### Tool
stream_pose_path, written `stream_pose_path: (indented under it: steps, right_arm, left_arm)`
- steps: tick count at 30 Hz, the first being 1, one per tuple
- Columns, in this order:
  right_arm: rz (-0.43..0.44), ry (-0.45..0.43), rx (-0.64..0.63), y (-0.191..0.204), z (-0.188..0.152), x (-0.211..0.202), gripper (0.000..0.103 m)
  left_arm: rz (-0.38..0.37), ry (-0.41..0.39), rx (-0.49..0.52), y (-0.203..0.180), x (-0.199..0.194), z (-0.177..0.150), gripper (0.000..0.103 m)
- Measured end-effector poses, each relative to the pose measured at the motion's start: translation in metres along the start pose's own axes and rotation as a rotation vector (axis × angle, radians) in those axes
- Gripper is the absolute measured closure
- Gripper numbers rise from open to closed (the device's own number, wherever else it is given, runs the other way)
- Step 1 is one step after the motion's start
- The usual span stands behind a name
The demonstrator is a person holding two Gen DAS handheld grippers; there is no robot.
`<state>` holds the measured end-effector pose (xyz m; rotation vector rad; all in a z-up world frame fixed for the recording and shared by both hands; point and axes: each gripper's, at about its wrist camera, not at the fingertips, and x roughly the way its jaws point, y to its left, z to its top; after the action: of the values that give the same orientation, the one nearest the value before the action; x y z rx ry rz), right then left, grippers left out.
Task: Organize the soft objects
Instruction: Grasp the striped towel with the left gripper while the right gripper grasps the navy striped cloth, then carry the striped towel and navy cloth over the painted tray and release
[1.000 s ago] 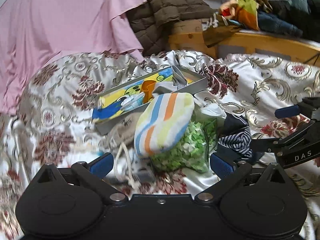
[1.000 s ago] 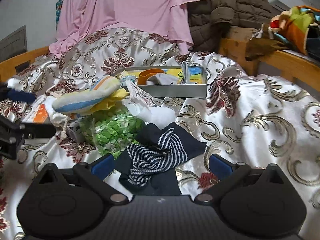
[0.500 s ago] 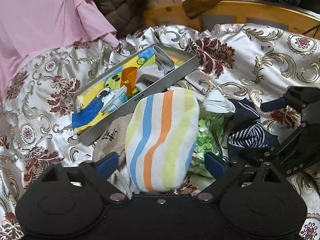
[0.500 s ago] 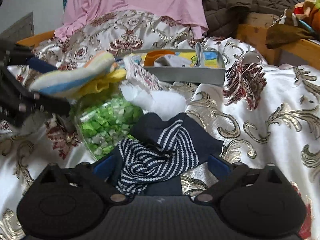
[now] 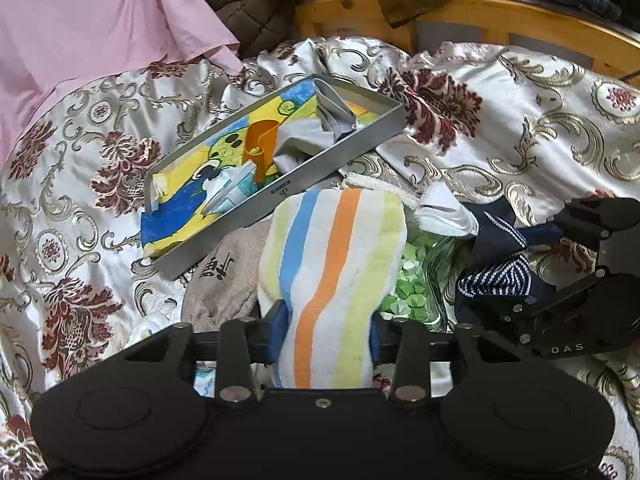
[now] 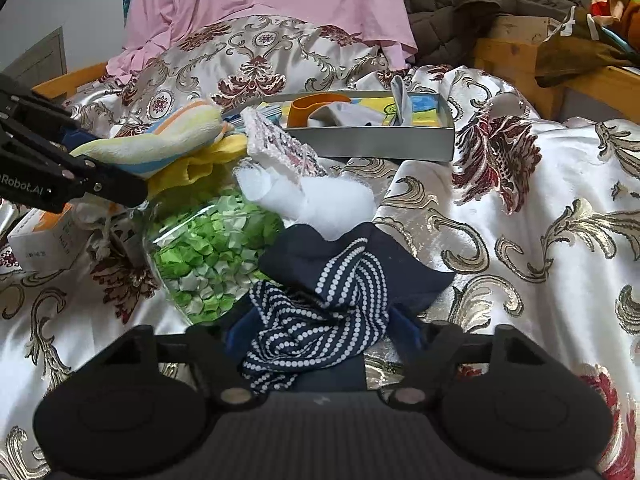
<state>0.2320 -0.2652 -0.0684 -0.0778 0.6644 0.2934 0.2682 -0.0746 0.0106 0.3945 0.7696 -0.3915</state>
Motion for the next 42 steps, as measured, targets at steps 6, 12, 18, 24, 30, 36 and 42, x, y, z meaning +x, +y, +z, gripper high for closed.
stream_pose_path:
  steps: [6, 12, 18, 24, 30, 36, 42]
  right_arm:
    - [-0.010, 0.019, -0.036, 0.007, -0.001, -0.003, 0.065]
    - [-0.005, 0.027, -0.051, 0.012, -0.004, -0.011, 0.088]
    - [0.040, 0.010, -0.024, 0.015, -0.005, -0.033, 0.092]
    - [0.065, -0.054, -0.007, 0.019, -0.003, -0.069, 0.092]
    - [0.087, -0.125, 0.002, 0.026, -0.001, -0.103, 0.092]
    - [0.119, -0.190, 0.001, 0.035, -0.002, -0.130, 0.092]
    - [0.192, -0.270, 0.069, 0.030, 0.004, -0.151, 0.092]
  left_arm:
    - [0.006, -0.020, -0.042, -0.005, -0.010, -0.007, 0.081]
    - [-0.013, -0.051, -0.127, -0.006, -0.026, -0.017, 0.084]
    - [-0.039, -0.069, -0.191, -0.011, -0.046, -0.028, 0.086]
    - [-0.065, -0.080, -0.241, -0.016, -0.070, -0.033, 0.087]
    - [-0.109, -0.082, -0.317, -0.014, -0.097, -0.035, 0.088]
    - [-0.132, -0.093, -0.329, -0.020, -0.121, -0.038, 0.088]
    - [-0.163, -0.122, -0.355, -0.021, -0.142, -0.033, 0.088]
